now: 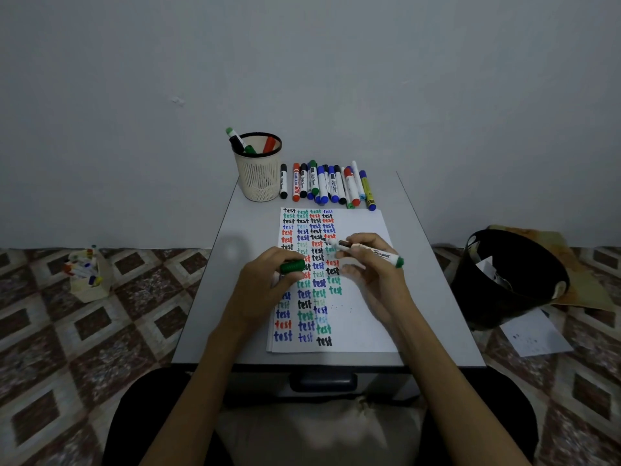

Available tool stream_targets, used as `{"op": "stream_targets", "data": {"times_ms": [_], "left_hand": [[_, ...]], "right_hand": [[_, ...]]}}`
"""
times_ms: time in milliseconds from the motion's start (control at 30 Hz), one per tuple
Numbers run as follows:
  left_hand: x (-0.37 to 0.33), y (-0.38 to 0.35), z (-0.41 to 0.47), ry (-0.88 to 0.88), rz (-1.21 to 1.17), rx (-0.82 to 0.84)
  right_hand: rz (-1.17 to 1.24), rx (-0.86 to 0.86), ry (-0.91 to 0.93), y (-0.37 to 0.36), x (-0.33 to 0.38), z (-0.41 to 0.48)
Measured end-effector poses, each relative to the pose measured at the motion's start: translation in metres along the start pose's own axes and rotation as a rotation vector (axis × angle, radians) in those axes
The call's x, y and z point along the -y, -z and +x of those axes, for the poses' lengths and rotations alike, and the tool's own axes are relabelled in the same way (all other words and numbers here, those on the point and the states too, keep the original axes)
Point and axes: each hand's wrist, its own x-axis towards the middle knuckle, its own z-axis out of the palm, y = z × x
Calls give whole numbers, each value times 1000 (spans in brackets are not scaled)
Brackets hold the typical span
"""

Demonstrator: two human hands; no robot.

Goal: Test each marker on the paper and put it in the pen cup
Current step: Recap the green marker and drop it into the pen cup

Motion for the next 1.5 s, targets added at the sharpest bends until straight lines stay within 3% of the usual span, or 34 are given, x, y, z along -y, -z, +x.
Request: {"op": "stream_targets", "data": {"times_ms": [433,733,833,1267,1400,1500], "left_hand": [[-2,1,-2,-70,-73,63],[4,7,-4,127,-510,-35],[6,7,-4,106,-469,-28],[11,7,-1,-28,-373,-51],[12,7,-1,-23,-364,-110],[10,7,-3,-6,-332,-158]], "right_hand": [[-285,126,3,-2,-7,-2],[-536,72,105,-4,-17,-4],[-680,150,116,-5,-21,-6],[-883,149,199,-5,-27,-5],[-1155,141,427,-9,-26,1],[-1368,234,439,-19,-15,9]]}}
